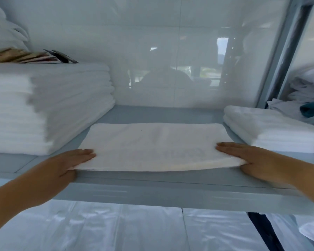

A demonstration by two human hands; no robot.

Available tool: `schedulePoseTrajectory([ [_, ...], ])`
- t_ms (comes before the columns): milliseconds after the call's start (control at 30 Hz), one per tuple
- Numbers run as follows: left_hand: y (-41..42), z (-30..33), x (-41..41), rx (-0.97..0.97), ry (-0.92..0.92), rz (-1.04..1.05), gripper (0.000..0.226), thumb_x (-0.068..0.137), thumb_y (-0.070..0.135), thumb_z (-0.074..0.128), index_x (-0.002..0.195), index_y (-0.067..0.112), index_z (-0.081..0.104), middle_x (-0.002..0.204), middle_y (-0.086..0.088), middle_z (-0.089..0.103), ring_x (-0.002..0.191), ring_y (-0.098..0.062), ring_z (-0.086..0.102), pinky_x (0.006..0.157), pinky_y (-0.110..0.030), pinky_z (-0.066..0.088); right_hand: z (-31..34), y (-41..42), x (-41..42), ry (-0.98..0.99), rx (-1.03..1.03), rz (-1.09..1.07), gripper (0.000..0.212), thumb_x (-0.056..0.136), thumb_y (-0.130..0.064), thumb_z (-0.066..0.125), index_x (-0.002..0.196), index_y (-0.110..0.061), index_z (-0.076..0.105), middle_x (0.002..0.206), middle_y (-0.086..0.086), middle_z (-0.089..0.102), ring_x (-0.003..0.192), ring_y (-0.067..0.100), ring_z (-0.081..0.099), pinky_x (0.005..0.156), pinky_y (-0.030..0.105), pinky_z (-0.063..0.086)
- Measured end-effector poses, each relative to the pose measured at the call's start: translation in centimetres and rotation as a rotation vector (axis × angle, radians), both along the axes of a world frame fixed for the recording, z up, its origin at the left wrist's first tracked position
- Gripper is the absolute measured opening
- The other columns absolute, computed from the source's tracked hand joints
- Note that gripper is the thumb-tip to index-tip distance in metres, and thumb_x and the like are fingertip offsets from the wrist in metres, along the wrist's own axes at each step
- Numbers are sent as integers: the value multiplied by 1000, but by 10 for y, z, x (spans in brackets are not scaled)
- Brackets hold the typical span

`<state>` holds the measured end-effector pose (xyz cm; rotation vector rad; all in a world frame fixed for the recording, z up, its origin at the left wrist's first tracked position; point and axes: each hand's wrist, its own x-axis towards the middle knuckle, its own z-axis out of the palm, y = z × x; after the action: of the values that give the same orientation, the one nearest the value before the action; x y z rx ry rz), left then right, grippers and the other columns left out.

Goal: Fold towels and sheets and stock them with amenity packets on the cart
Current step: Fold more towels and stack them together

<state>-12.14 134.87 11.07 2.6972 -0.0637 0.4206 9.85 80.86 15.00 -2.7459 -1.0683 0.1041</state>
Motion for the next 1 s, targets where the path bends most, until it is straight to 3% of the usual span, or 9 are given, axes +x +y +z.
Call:
schedulePoseTrajectory([
  [67,-1,7,0,-2,63,-2,76,97,7,60,138,68,42,152,34,38,147,4,30,126,-37,22,8,0,0,68,-52,-17,88,93,0,54,144,-64,20,160,-34,14,146,-17,10,120,11,4],
  [133,-15,17,4,57,109,-26,43,99,45,53,135,65,40,154,37,27,149,5,24,126,-34,20,14,6,-1,98,-163,30,81,90,-20,57,140,-65,10,164,-28,7,153,-3,6,127,29,8],
  [233,-63,37,21,81,134,-98,59,89,84,27,145,65,33,149,52,19,141,24,12,117,-14,11,24,46,-17,177,-65,154,73,85,-60,56,145,-72,15,160,-40,10,150,-10,10,124,28,13],
  [333,-115,56,75,199,194,-128,69,94,78,21,156,50,23,157,40,14,145,14,13,112,-10,0,24,121,-26,67,-1,184,71,90,-82,34,154,-60,13,161,-39,7,148,-13,6,120,21,3],
  [400,-130,62,118,236,283,-112,64,101,67,27,160,41,22,166,21,16,152,-3,16,116,-20,5,18,167,-20,40,-52,161,75,98,-74,28,162,-39,12,169,-21,4,154,0,3,122,24,0],
  [467,-115,56,148,242,361,-106,65,103,64,26,161,38,19,169,14,13,155,-7,12,123,-29,4,8,186,-6,42,-83,125,73,102,-67,23,164,-31,8,171,-12,1,156,7,0,127,37,1],
  [767,-9,32,176,188,362,252,75,104,63,20,164,19,12,171,0,9,157,-15,9,127,-38,8,1,159,46,14,-94,148,79,93,-77,16,162,-40,5,168,-21,2,153,-2,-1,127,35,-1],
  [900,-11,28,175,163,306,293,74,104,63,28,161,17,25,168,-8,22,154,-24,23,124,-35,17,10,154,65,-9,-103,100,74,98,-73,26,162,-40,10,169,-18,6,154,0,2,125,27,-2],
  [1000,-10,33,168,274,162,388,60,103,58,37,145,19,53,151,-13,47,137,-31,46,113,-40,38,17,155,78,31,-90,33,77,97,-70,37,162,-37,15,170,-14,10,156,5,6,125,28,-1],
])
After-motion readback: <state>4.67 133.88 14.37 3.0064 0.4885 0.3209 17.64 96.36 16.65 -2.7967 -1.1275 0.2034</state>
